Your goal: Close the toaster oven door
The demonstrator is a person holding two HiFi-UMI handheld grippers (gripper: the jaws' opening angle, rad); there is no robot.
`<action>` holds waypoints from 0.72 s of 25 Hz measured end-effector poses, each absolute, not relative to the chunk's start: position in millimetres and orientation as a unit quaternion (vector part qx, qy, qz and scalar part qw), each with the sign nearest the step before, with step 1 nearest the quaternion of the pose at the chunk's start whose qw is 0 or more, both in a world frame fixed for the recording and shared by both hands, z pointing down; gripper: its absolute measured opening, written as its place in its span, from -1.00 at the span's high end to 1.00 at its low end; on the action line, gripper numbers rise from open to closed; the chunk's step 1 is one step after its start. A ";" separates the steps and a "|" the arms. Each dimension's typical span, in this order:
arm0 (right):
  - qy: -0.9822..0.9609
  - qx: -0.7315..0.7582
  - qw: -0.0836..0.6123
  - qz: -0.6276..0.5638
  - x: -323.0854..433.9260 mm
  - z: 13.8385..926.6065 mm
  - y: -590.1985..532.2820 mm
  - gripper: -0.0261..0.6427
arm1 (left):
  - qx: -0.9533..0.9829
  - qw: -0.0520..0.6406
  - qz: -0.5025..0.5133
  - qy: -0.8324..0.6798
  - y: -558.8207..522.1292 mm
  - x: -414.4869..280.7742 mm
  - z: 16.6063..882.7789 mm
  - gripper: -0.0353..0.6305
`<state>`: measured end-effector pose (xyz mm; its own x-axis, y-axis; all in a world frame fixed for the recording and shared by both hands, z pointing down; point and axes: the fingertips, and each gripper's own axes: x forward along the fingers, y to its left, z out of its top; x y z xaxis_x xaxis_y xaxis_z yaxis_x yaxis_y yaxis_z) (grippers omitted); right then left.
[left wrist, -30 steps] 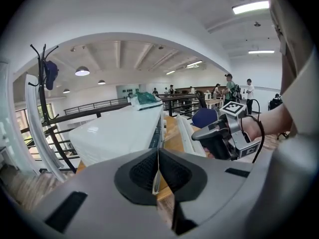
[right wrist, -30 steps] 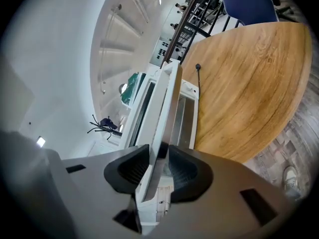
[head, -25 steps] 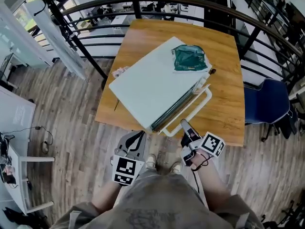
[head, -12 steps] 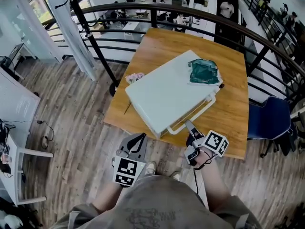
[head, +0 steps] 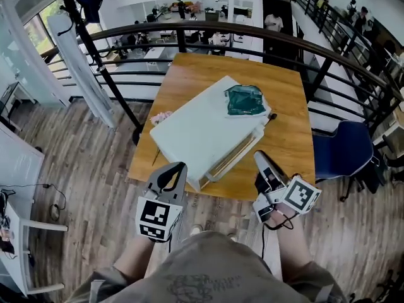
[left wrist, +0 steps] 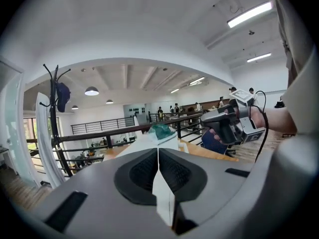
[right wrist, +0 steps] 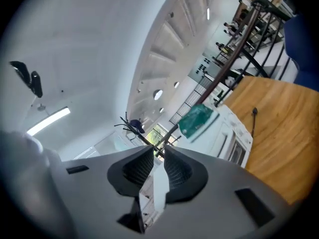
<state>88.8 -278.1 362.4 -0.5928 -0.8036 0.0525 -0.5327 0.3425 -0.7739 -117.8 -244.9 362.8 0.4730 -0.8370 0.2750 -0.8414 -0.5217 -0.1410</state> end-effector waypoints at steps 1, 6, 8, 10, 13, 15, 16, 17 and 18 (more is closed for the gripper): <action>0.810 -0.416 0.182 -0.371 94.3 342.8 -274.9 0.68 | 0.862 -0.002 0.145 -0.486 -249.5 -113.6 349.7 0.83; 0.850 -0.420 0.207 -0.242 113.5 256.3 -251.5 0.72 | 0.877 -0.062 0.097 -0.466 -262.2 -89.8 280.4 0.83; 0.861 -0.425 0.203 -0.191 114.1 230.8 -241.4 0.72 | 0.880 -0.085 0.084 -0.459 -262.3 -84.5 255.9 0.83; 0.868 -0.436 0.192 -0.140 116.0 210.4 -230.8 0.73 | 0.884 -0.103 0.067 -0.452 -261.1 -79.2 235.2 0.83; 0.871 -0.456 0.170 -0.071 119.7 188.7 -214.1 0.73 | 0.890 -0.126 0.045 -0.437 -255.0 -70.2 211.5 0.83; 0.870 -0.468 0.152 -0.033 122.0 179.5 -204.3 0.74 | 0.893 -0.132 0.038 -0.429 -249.3 -65.0 201.9 0.83; 0.869 -0.474 0.144 -0.018 123.1 176.2 -199.9 0.74 | 0.895 -0.129 0.035 -0.426 -246.5 -62.6 199.0 0.83; 0.867 -0.479 0.136 -0.006 124.3 173.4 -195.9 0.74 | 0.896 -0.122 0.032 -0.425 -243.9 -60.3 197.2 0.83; 0.866 -0.483 0.130 0.005 125.5 171.5 -192.2 0.75 | 0.898 -0.116 0.029 -0.424 -241.5 -58.4 196.2 0.83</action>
